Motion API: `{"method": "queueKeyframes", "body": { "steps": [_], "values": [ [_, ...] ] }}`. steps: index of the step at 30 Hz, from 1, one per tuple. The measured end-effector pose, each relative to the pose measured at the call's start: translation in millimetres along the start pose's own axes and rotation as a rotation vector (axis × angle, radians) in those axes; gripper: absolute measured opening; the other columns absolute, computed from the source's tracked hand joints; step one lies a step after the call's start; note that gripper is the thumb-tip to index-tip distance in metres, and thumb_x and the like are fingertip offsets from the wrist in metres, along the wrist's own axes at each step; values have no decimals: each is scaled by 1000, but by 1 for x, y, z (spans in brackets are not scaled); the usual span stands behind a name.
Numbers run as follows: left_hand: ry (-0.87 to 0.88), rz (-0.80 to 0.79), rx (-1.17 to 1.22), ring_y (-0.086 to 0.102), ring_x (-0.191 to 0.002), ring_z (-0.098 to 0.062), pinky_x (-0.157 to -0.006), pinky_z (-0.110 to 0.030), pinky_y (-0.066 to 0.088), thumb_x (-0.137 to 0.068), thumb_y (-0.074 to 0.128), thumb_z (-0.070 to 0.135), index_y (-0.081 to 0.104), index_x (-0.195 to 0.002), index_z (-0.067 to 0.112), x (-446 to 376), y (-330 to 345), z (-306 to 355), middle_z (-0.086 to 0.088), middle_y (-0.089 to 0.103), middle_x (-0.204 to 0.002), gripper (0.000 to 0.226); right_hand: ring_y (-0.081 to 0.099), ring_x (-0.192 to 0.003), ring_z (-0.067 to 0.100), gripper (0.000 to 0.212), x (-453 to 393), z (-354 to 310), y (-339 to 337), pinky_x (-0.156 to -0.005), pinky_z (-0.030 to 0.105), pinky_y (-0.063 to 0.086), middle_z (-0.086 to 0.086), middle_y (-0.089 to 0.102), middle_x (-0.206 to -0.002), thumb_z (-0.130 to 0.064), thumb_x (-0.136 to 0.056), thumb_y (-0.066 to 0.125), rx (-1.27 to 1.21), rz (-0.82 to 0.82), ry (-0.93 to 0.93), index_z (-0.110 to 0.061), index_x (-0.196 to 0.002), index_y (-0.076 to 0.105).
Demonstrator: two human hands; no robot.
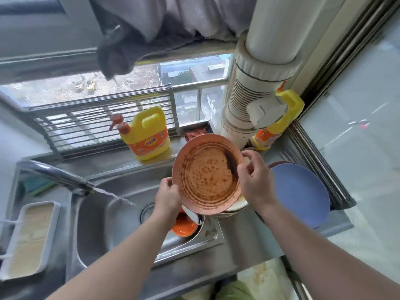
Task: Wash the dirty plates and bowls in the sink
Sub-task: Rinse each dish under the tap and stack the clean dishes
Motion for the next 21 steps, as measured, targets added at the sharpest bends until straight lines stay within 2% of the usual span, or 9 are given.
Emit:
{"method": "queueKeyframes", "body": {
  "steps": [2, 4, 7, 9, 13, 15, 17, 19, 21],
  "values": [
    [-72, -48, 147, 73, -100, -40, -91, -59, 58, -88, 61, 21, 71, -108, 17, -4, -27, -12, -13, 78, -101, 22, 62, -80, 1, 18, 16, -25, 18, -60, 10, 44, -10, 64, -81, -25, -101, 62, -48, -49, -16, -30, -119, 60],
    [-113, -23, 158, 76, -93, -37, -86, -54, 60, -98, 61, 19, 73, -108, 12, -9, -59, -26, -14, 80, -97, 17, 63, -81, -1, 14, 34, -42, 44, -62, 11, 47, -8, 66, -84, -29, -101, 62, -110, -120, 24, -28, -115, 58],
    [-195, 5, 194, 74, -85, -35, -70, -43, 60, -103, 58, 28, 72, -114, 12, -17, -110, -50, -15, 79, -101, 24, 65, -75, 8, 17, 61, -49, 88, -68, 28, 51, -5, 69, -83, -32, -98, 64, -113, -237, 164, -29, -113, 57],
    [-228, -4, 188, 71, -80, -33, -64, -37, 57, -104, 60, 35, 69, -115, 10, -21, -146, -63, -14, 77, -96, 29, 66, -82, 15, 17, 76, -44, 120, -75, 37, 53, -7, 69, -87, -29, -94, 64, -49, -313, 260, -30, -110, 58],
    [-186, 36, 14, 63, -56, -24, -48, -29, 47, -101, 56, 28, 59, -112, 0, -28, -205, -75, -11, 67, -75, 30, 67, -93, 24, 19, 100, -31, 181, -85, 39, 53, -4, 73, -102, -43, -96, 57, 107, -464, 394, -30, -109, 60],
    [-154, 69, -71, 61, -62, -28, -52, -34, 45, -101, 49, 26, 57, -110, 4, -26, -222, -73, -15, 66, -78, 25, 70, -83, 27, 34, 109, -29, 206, -73, 38, 58, -1, 73, -96, -57, -99, 47, 144, -551, 436, -27, -101, 62],
    [-93, 94, -136, 64, -73, -33, -60, -41, 48, -106, 45, 28, 57, -108, 14, -21, -232, -67, -23, 69, -91, 19, 70, -80, 27, 38, 116, -28, 229, -67, 38, 60, 4, 72, -97, -55, -102, 38, 224, -641, 448, -25, -102, 63],
    [-9, 108, -183, 66, -77, -34, -59, -40, 51, -109, 44, 29, 56, -108, 18, -13, -240, -57, -24, 69, -97, 17, 70, -94, 29, 37, 120, -31, 248, -77, 37, 58, 9, 72, -113, -46, -106, 34, 282, -713, 428, -24, -114, 62],
    [70, 129, -212, 69, -81, -30, -60, -43, 57, -108, 47, 33, 57, -108, 22, -10, -249, -51, -19, 70, -98, 14, 68, -107, 32, 40, 121, -38, 264, -85, 39, 56, 9, 71, -122, -48, -108, 33, 261, -741, 423, -21, -123, 59]
  ]
}}
Point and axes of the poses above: each hand's wrist, its own x-axis away from the middle knuckle, its own y-axis out of the palm, z = x × y, the point moved 2 cm from there along -x, towards the middle knuckle
